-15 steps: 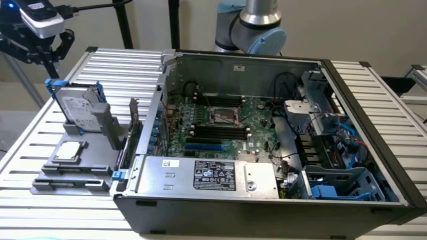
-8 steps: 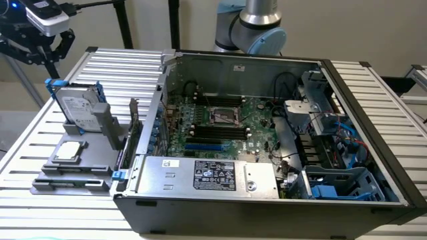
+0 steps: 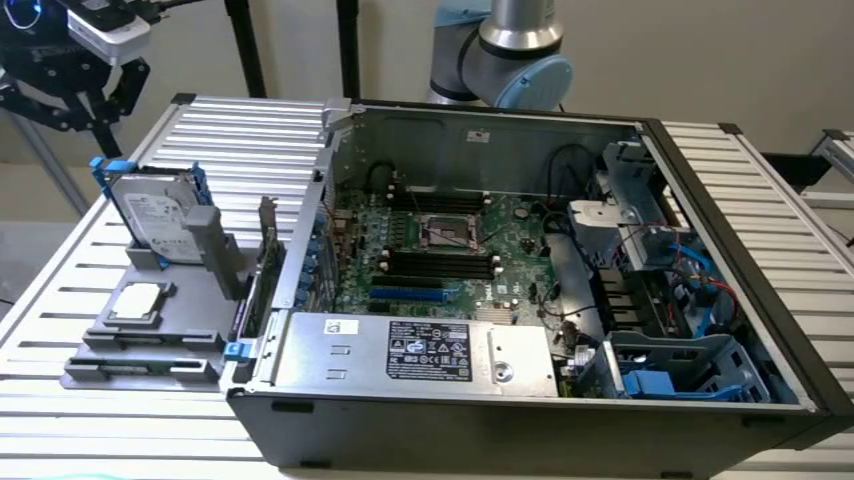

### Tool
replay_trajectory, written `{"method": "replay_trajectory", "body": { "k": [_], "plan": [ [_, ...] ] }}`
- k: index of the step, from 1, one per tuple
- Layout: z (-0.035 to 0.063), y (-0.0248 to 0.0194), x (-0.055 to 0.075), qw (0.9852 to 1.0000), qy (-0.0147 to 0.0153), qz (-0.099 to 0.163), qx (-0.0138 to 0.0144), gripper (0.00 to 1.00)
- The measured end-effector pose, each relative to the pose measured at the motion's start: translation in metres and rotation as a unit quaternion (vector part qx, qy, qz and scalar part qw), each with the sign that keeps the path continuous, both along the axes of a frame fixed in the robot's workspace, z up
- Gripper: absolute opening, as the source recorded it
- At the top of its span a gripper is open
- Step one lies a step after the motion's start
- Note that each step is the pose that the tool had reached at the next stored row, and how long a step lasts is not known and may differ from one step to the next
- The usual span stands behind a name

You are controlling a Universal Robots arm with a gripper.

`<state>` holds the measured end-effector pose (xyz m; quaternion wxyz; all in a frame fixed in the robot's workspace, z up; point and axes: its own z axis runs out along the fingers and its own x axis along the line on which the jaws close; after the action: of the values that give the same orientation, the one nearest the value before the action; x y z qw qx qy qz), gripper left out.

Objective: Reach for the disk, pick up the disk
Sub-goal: 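Pick up the disk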

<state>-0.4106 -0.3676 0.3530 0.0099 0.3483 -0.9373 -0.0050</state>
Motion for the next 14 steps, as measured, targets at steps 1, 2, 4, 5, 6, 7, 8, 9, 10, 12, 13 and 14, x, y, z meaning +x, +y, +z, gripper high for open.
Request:
{"method": "replay_trajectory", "body": {
  "k": [1, 2, 4, 5, 6, 7, 8, 9, 10, 12, 13, 14],
  "plan": [
    [0.0000, 0.0000, 0.0000, 1.0000, -0.0005, 0.009, 0.0000, 0.11],
    [-0.0001, 0.0000, 0.0000, 0.9998, -0.0011, 0.018, 0.0000, 0.11],
    [-0.0001, 0.0000, 0.0000, 0.9993, -0.0018, 0.037, 0.0001, 0.11],
    [-0.0001, 0.0000, 0.0000, 0.9989, -0.0019, 0.046, 0.0001, 0.11],
    [-0.0001, 0.0000, 0.0000, 0.9985, -0.0020, 0.054, 0.0001, 0.11],
    [-0.0001, 0.0000, 0.0000, 0.9980, -0.0021, 0.063, 0.0002, 0.11],
    [-0.0001, 0.0000, 0.0000, 0.9973, -0.0022, 0.073, 0.0002, 0.11],
    [-0.0001, 0.0000, 0.0000, 0.9966, -0.0023, 0.082, 0.0002, 0.11],
    [-0.0001, 0.0000, 0.0000, 0.9958, -0.0023, 0.091, 0.0002, 0.11],
    [-0.0001, -0.0001, 0.0000, 0.9940, -0.0024, 0.109, 0.0003, 0.11],
    [-0.0001, 0.0000, -0.0001, 0.9930, -0.0025, 0.118, 0.0003, 0.11],
    [-0.0001, 0.0000, -0.0001, 0.9919, -0.0025, 0.127, 0.0003, 0.11]
  ]
}}
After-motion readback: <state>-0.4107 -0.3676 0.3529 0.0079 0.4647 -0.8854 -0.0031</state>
